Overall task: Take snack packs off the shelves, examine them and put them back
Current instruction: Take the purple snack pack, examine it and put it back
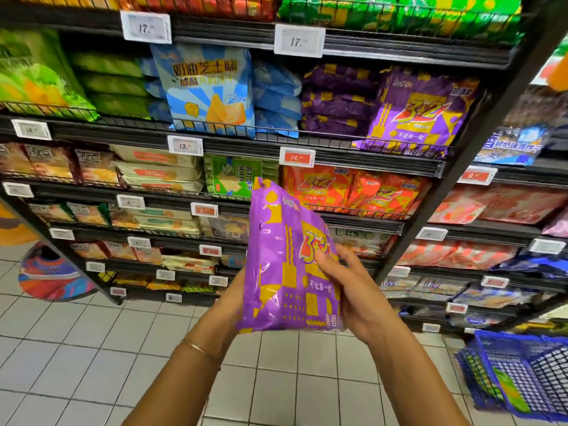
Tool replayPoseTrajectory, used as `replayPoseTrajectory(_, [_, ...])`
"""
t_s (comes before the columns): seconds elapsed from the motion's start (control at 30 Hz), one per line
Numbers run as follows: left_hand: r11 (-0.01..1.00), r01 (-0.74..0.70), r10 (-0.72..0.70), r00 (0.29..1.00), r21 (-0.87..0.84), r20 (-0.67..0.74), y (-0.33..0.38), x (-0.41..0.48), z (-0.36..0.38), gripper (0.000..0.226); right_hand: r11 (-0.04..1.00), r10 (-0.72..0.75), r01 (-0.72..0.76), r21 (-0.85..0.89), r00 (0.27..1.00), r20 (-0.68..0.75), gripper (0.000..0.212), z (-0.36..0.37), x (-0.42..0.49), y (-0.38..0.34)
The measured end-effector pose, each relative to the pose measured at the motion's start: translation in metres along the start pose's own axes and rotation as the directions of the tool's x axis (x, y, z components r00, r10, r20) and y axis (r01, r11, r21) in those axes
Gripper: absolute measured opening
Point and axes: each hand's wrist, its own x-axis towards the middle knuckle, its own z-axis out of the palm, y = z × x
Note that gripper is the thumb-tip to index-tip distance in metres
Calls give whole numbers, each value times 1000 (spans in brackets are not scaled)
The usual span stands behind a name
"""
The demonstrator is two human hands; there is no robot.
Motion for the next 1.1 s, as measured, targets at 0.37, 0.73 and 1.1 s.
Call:
replayPoseTrajectory(0.37, [978, -79, 91, 994, 195, -56, 3, 26, -53, 72, 976, -120, 49, -213, 935, -334, 46, 4, 7, 37])
replayPoseTrajectory(0.73, [1000, -17, 17, 1000, -22, 22, 51, 80, -37, 59, 999, 28, -33, -29, 985, -173, 58, -5, 55, -15])
replayPoseTrajectory(1.1, [859, -433, 456, 890, 273, -22, 193, 163, 51, 35, 888, -434, 365, -280, 868, -242, 39, 5, 173, -151])
